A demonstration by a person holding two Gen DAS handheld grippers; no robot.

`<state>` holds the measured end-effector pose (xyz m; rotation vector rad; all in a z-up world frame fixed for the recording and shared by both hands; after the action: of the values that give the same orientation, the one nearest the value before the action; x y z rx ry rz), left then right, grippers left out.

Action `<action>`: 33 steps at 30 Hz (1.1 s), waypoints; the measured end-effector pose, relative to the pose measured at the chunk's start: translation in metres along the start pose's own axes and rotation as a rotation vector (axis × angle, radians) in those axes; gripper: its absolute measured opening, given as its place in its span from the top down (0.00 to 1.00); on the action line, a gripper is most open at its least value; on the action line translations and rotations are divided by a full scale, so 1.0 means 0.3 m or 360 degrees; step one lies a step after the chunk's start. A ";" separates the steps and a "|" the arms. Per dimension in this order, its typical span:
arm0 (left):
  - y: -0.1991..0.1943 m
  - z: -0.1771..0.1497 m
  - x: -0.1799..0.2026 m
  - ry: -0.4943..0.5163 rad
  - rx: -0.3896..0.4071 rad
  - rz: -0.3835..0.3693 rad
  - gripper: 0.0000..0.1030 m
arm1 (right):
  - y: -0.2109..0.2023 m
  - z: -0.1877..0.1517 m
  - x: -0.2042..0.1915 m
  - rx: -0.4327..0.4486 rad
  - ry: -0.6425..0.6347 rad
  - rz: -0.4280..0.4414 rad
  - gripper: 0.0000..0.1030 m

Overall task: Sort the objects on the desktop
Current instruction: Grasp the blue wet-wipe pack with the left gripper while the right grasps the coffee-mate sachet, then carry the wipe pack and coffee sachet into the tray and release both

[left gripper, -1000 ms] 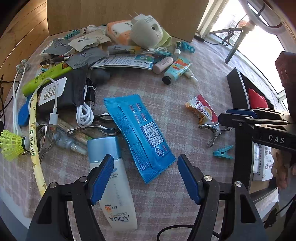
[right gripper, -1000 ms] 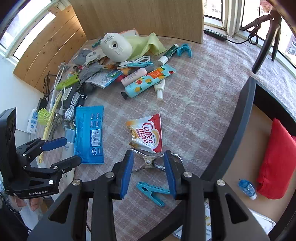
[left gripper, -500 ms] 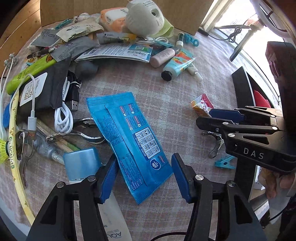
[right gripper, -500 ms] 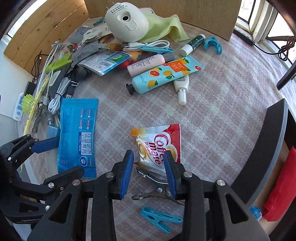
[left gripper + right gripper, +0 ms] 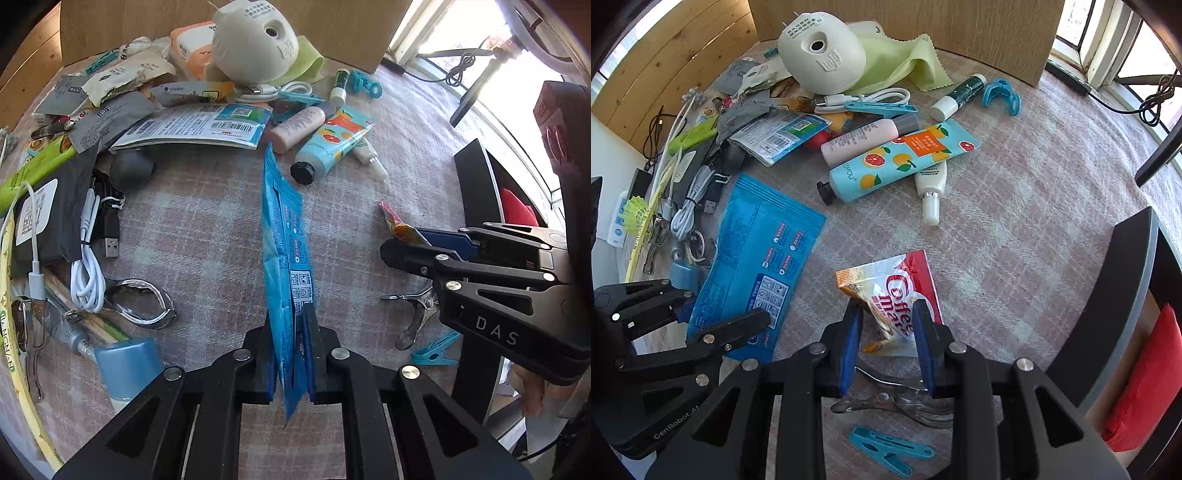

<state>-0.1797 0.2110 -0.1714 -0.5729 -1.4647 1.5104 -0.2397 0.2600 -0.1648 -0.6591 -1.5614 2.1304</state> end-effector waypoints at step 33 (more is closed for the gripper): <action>-0.168 -0.344 0.676 0.0679 -0.0086 -0.0367 0.97 | -0.377 -0.250 0.433 0.0368 0.0706 0.0093 0.84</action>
<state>-0.1728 0.4289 -0.0888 -0.6850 -1.1947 1.0917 -0.2931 0.4249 -0.0926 -1.0191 -1.0547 1.9871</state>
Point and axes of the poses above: each gripper's, at about its wrist camera, not at the fingertips, and y roughly the way its jaws point, x to its right, z to its top, the point moved 10 cm from there along y, roughly the way its jaws point, and after that the axes turned 10 degrees about -y, right-handed, at the moved point
